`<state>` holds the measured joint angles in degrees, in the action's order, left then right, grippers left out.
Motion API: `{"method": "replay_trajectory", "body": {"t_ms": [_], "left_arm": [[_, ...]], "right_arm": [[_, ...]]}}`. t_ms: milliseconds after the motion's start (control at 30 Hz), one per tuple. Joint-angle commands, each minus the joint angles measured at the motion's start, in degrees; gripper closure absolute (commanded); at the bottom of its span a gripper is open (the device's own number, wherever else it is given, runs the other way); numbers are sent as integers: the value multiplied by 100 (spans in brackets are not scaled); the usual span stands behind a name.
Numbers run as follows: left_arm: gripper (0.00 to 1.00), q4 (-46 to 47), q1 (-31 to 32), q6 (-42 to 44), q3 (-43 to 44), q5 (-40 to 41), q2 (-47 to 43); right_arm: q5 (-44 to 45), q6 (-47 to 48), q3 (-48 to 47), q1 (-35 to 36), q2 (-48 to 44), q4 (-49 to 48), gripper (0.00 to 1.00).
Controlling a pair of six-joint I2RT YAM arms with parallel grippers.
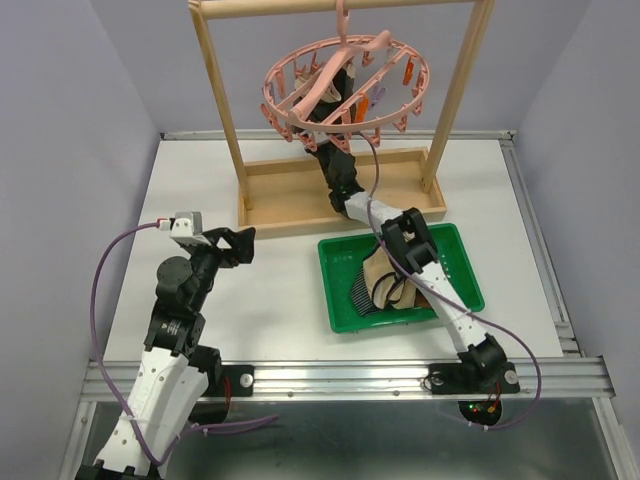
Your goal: Remove the underwear clipped to the hanger
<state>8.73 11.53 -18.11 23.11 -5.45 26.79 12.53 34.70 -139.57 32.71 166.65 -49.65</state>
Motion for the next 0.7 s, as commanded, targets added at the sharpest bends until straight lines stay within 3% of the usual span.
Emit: {"method": "replay_trajectory", "body": {"t_ms": [0, 100, 233, 667], "left_arm": [[1, 287, 7, 0, 132, -79, -33], [1, 304, 7, -8, 114, -87, -68], [1, 331, 7, -43, 97, -87, -156], [1, 392, 7, 27, 97, -105, -358]], "right_arm": [[-549, -200, 735, -1, -957, -405, 100], [-1784, -340, 2463, -1, -1851, -545, 100], [-3016, -543, 3880, -10, -2882, -581, 100], [-5260, -1123, 6379, 174, -5149, -485, 100]]}}
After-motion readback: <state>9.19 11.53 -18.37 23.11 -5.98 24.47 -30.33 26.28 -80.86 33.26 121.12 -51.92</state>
